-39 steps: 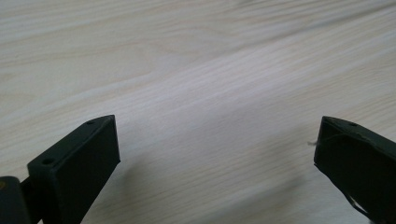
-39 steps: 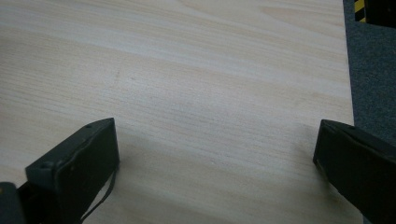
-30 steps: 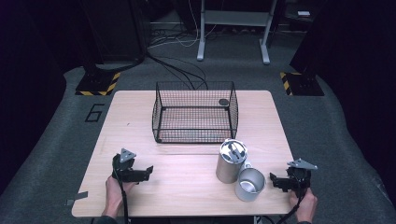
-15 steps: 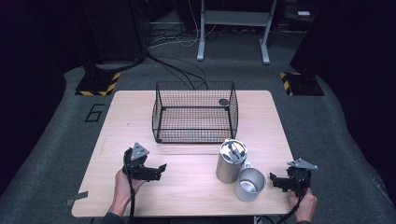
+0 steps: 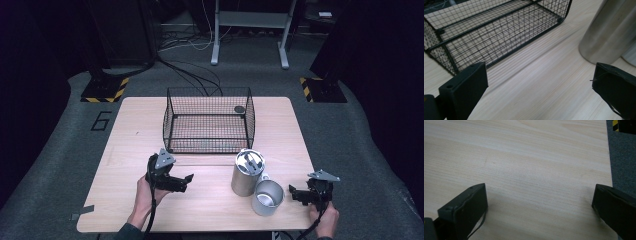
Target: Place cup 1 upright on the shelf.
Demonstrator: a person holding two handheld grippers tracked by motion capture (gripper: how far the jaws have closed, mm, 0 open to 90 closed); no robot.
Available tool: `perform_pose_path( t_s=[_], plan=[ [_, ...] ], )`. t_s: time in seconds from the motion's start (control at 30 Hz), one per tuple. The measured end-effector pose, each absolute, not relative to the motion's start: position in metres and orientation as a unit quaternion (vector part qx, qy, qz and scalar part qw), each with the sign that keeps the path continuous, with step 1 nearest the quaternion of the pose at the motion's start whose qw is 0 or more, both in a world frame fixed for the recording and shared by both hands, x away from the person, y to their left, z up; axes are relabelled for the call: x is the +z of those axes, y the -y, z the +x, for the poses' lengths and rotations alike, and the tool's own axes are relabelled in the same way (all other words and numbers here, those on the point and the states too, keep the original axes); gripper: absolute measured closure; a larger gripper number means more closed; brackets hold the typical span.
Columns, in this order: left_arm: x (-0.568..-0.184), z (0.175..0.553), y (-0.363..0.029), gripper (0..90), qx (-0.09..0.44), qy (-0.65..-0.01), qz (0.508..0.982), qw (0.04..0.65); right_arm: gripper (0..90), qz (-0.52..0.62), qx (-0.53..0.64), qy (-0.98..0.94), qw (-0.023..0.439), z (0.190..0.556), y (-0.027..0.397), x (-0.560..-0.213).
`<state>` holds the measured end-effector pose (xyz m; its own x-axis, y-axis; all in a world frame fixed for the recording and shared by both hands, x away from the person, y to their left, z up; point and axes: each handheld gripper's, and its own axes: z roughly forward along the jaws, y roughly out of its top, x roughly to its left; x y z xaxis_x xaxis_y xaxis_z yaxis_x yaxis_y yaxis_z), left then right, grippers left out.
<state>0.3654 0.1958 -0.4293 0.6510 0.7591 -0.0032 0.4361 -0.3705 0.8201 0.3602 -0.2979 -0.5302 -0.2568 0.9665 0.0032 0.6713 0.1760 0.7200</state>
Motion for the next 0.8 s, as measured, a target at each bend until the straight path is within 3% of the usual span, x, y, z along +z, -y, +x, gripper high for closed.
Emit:
perform_pose_path(
  t_s=[0.8],
  plan=[
    [-0.401, 0.377, -0.115, 0.0, 0.148, -0.287, 0.828, 0.458, 0.0, 0.559, 0.31, -0.73, 0.24, 0.36, 0.297, -0.53]
  ],
)
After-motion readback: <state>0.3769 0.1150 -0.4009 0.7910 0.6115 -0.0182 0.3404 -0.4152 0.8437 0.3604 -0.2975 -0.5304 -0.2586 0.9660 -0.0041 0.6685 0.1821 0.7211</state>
